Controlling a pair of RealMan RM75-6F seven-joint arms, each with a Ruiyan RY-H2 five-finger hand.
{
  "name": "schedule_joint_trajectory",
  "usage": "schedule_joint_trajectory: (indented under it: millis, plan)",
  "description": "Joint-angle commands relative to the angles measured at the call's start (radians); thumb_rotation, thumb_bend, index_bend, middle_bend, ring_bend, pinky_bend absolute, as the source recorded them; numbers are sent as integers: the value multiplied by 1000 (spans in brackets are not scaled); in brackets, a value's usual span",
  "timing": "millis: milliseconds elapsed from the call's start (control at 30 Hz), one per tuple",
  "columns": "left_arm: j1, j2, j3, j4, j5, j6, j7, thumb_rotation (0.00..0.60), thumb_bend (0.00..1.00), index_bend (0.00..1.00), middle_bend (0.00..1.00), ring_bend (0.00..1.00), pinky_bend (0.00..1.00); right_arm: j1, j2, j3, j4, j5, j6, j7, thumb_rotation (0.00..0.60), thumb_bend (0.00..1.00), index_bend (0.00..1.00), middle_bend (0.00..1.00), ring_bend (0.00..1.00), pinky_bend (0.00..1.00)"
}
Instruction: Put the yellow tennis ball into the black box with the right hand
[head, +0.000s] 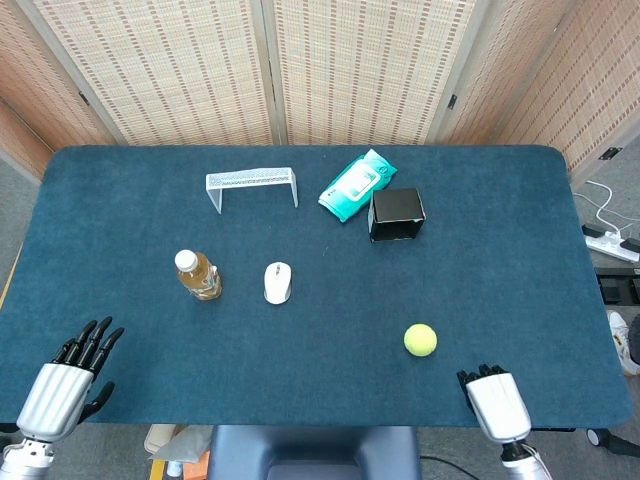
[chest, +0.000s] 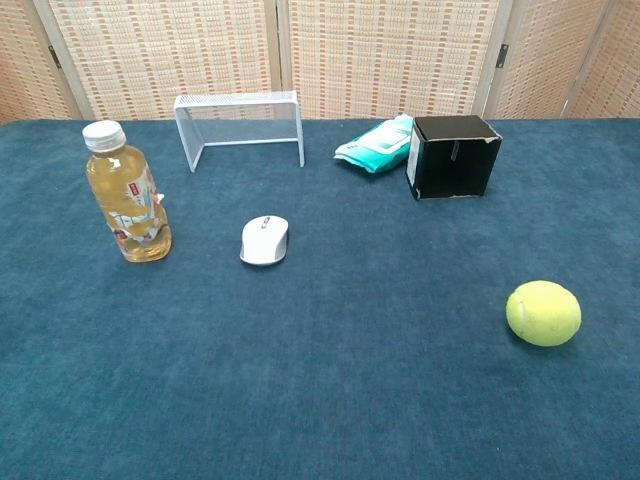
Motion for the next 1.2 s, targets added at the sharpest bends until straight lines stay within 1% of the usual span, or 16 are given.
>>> schedule_joint_trajectory:
  millis: [33, 200, 333, 533, 733, 1033, 1200]
  plan:
    - [-1, -1, 0, -1, -1, -2, 3, 600, 357, 131, 111, 37, 272, 5, -24, -1, 26, 7, -13, 9, 600, 914, 798, 962, 687, 765]
    - [-1, -2, 0, -1, 1, -3, 7, 600, 358, 131, 112, 38, 273, 4, -55, -3, 68, 27, -34, 8, 600, 914, 800, 976, 697, 765]
    - [-1, -3, 0, -1, 0, -5, 9, 600, 357, 131, 111, 37, 273, 12, -93, 0, 122, 40, -55, 20, 600, 914, 801, 980, 700, 765]
    - [-1, -4, 2, -1, 5, -6, 14, 600, 358, 131, 110, 37, 272, 37, -161, 8, 214, 45, -73, 83, 600, 912, 802, 980, 700, 765]
    - [-3, -6, 2, -2, 4, -11, 21, 600, 357, 131, 111, 37, 272, 56, -224, 12, 294, 43, -69, 141, 600, 910, 802, 980, 700, 765]
    - [-4, -4, 3, 0, 5, -12, 12, 600, 357, 131, 111, 37, 273, 86, -304, 38, 379, 65, -73, 176, 600, 908, 802, 980, 700, 766]
    - [-4, -2, 3, 0, 5, -11, 7, 600, 357, 131, 111, 37, 273, 95, -323, 49, 401, 75, -72, 182, 600, 906, 802, 980, 700, 765]
